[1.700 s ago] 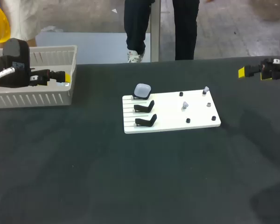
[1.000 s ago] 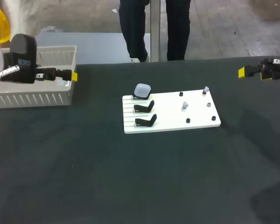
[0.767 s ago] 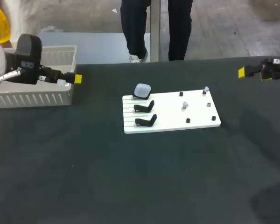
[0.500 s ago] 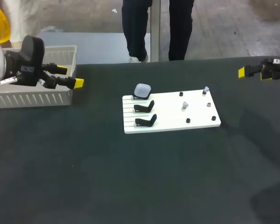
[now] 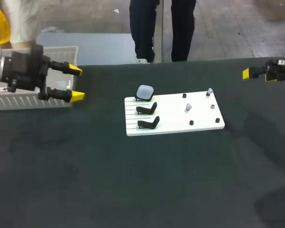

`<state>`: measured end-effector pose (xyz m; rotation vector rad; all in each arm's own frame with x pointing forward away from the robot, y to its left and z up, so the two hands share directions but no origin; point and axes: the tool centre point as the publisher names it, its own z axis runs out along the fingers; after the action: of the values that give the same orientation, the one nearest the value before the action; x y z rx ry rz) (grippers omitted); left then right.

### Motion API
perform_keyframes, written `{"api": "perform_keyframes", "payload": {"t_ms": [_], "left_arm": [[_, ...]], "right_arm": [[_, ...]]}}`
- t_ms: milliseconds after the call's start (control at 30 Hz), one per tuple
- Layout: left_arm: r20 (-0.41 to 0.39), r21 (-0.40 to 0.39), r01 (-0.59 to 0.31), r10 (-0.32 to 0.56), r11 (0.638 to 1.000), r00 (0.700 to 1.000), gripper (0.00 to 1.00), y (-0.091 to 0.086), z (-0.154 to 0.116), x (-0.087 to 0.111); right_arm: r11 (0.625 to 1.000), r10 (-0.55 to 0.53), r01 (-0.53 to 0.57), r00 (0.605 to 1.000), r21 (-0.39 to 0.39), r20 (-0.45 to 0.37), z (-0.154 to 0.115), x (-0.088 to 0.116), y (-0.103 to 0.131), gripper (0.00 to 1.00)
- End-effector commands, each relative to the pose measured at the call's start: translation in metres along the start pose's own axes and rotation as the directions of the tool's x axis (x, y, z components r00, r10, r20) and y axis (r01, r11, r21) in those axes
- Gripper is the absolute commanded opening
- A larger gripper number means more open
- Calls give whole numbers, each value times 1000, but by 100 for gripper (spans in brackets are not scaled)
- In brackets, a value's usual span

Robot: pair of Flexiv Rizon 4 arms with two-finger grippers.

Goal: Pick up each earbud case from the left stands, insert the matching earbuds, close the lid, and place the case in the box.

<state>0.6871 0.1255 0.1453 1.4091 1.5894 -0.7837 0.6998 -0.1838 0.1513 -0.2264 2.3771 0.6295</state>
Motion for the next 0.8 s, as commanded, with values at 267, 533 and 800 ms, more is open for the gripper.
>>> {"api": "perform_keyframes", "payload": {"t_ms": [267,533,800], "left_arm": [[-37,-54,36,-38,998,999,100,13,70,-3],[-50,3,38,-38,999,998,100,19,120,10],[-35,24,67,-66,997,997,100,20,133,15]], "right_arm": [[1000,-1,1,1000,-2,1,0,0,-1,100],[1000,-1,1,1000,-2,1,0,0,-1,100],[1000,-1,1,1000,-2,1,0,0,-1,100]]}}
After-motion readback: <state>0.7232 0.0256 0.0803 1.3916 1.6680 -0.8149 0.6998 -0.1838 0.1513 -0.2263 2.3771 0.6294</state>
